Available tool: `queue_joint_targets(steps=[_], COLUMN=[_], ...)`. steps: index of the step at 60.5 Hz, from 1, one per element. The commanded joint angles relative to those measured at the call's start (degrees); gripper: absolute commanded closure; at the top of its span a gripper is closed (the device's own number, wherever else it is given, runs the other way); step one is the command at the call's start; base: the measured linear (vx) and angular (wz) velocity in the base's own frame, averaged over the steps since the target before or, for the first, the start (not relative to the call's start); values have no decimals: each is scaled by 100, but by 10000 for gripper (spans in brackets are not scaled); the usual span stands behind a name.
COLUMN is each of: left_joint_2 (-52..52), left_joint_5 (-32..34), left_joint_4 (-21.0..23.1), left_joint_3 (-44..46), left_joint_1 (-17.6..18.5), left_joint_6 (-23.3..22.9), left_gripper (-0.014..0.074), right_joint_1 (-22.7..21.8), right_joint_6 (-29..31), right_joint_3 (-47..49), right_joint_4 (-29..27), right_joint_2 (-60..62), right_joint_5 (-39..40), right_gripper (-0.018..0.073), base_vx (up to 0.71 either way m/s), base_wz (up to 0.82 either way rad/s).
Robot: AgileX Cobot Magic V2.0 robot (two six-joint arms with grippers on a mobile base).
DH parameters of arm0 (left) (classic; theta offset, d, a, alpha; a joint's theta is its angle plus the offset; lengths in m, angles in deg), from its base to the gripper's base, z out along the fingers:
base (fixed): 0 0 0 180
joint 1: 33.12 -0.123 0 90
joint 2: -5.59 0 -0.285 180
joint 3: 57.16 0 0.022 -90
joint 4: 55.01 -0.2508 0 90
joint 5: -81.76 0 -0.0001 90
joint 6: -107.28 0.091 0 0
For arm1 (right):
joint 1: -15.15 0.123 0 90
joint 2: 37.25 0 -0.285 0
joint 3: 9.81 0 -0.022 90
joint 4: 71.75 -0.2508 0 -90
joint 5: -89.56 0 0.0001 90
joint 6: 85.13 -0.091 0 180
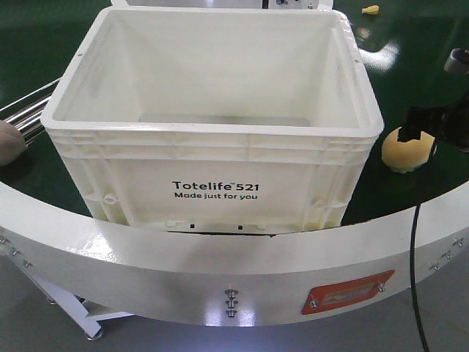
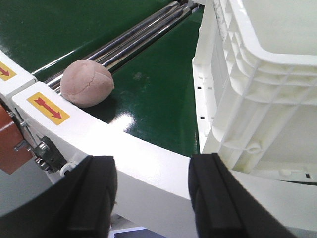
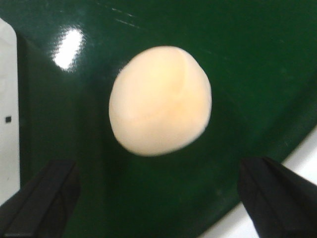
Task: Place moving items into box and shelve
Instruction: 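Grasp the yellow-orange plush ball with the right gripper and lift it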
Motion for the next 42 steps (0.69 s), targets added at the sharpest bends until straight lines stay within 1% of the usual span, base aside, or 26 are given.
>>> queue_joint_targets(steps=[1,4,12,17,23,28,37,42], left_joint_2=[70,70,70,70,70,70,70,70], left_joint_5=[380,375,369,363,346,334,334,334], left_joint_4=[22,22,22,22,22,22,22,22], left_joint_3=[178,178,178,178,178,178,178,178], left_joint_1=[11,11,11,11,11,11,11,11], left_joint_6=[-42,-42,-42,-42,-42,-42,-42,-42], left_gripper=[135,135,135,135,135,135,135,135], right_joint_1=[-45,-45,-45,-45,-45,-45,-45,-34], right_joint_6=[233,239,244,244,244,261,267,312], right_joint_3=[514,671,936,937,937,937,937,937], right_joint_4=[-155,-149,98,176,176,197,278,278], right_joint_2=[-224,-439,-915,-1118,-1277,-1309,-1153,-888], right_joint_5=[290,332,567,776,850,812,782,831], right_gripper=[-146,-144,-136,-121,-92,-38,127,192], base_vx=[0,0,0,0,0,0,0,0], base_wz=[0,0,0,0,0,0,0,0])
